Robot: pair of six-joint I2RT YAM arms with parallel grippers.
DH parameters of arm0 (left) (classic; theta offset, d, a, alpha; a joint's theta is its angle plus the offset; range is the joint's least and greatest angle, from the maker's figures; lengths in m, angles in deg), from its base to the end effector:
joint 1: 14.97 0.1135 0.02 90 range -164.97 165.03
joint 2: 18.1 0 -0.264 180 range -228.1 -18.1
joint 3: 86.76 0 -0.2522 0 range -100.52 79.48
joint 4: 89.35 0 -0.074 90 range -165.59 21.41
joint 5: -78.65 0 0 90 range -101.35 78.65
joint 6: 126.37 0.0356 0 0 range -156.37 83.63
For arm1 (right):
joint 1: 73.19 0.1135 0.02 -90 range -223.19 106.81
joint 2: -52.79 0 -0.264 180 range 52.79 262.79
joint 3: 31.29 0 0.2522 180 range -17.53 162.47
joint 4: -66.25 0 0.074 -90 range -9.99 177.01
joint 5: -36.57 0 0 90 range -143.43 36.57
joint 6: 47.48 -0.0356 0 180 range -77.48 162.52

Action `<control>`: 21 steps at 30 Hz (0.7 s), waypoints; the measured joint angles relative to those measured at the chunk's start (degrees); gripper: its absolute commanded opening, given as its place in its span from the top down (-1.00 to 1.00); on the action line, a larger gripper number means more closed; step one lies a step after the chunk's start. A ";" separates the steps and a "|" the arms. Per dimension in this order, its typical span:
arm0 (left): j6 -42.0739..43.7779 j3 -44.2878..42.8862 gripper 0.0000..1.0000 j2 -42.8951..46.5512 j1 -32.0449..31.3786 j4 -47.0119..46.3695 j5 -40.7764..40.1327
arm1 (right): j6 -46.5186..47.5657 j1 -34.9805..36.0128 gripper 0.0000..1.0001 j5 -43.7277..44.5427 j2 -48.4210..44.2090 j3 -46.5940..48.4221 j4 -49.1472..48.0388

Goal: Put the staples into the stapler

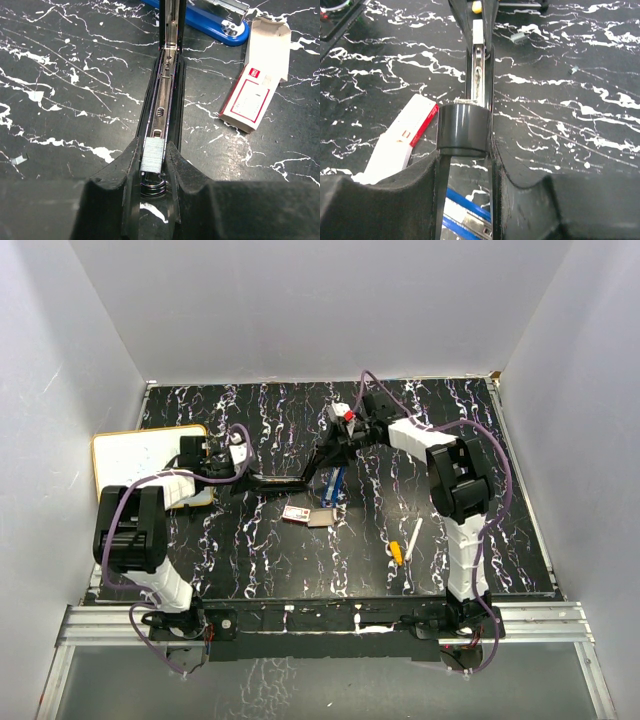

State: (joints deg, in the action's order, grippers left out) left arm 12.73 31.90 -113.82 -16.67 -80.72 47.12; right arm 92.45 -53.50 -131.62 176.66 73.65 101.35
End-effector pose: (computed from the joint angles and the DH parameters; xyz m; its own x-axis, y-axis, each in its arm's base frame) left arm 0.3211 -0.0399 0.1706 0.0362 0.3944 -0.9182 0.9334 0.3148 0.1720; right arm 0.4152 0.1856 0.1851 -0.0235 -0.1748 -0.9843 -0.9760 -0.2093 0.0605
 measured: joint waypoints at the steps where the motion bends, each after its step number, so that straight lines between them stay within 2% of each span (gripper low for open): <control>1: 0.00 0.00 1.00 0.26 0.17 0.42 -0.20 | 0.15 -0.35 0.78 0.00 -0.11 -0.74 -0.70; 7: 0.00 0.02 1.00 1.33 2.27 2.86 -0.87 | 0.39 -2.47 0.76 2.25 -0.20 -4.87 -3.82; 15: 0.50 2.03 1.00 2.95 5.86 2.38 -5.11 | -1.05 -5.73 0.57 6.32 -0.04 -6.56 -3.58; 21: 1.05 2.67 1.00 4.24 5.73 2.71 -6.97 | -4.46 -4.72 0.32 8.02 0.02 -6.51 -4.04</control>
State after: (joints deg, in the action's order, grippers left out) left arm 13.78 34.57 -109.58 -10.94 -78.01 40.15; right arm 87.99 -58.23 -123.60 176.68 67.13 97.31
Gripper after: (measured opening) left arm 0.172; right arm 0.274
